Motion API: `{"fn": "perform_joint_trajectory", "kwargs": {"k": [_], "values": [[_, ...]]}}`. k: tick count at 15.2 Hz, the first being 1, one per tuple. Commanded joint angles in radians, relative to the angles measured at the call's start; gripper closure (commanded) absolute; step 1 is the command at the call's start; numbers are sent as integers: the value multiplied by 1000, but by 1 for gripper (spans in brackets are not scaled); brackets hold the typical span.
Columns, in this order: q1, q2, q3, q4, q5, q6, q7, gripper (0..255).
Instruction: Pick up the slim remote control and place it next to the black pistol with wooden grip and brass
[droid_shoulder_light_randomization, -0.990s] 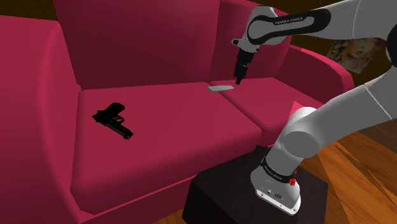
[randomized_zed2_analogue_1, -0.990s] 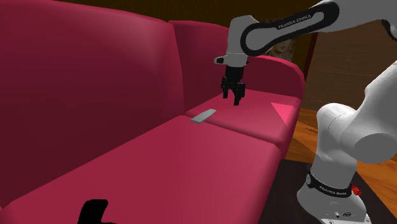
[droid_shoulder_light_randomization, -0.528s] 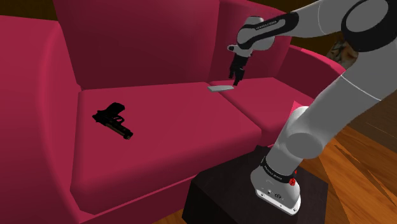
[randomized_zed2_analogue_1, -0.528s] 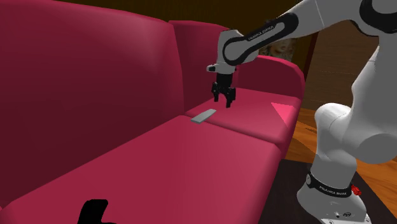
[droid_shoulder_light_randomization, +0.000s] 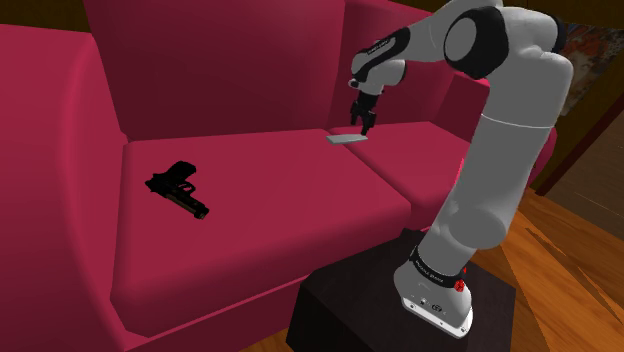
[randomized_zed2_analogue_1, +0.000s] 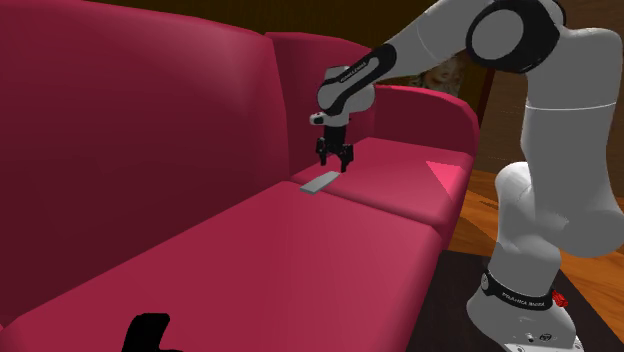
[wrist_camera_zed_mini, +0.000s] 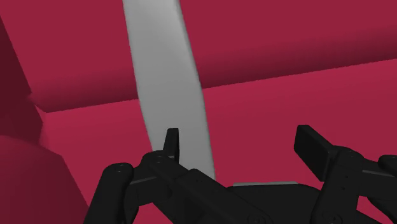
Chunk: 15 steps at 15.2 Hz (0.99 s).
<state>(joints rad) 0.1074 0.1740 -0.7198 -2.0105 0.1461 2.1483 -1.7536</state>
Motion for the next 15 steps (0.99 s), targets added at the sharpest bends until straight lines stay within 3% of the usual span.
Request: {"fn": "perform_joint_trajectory", "kwargs": {"k": [1, 4, 15], "values": [[-37, 98, 18, 79, 71, -13, -109, 0], [-109, 234, 64, 210, 146, -38, -229, 0], [-127, 286, 91, 175, 187, 40, -255, 0]]}}
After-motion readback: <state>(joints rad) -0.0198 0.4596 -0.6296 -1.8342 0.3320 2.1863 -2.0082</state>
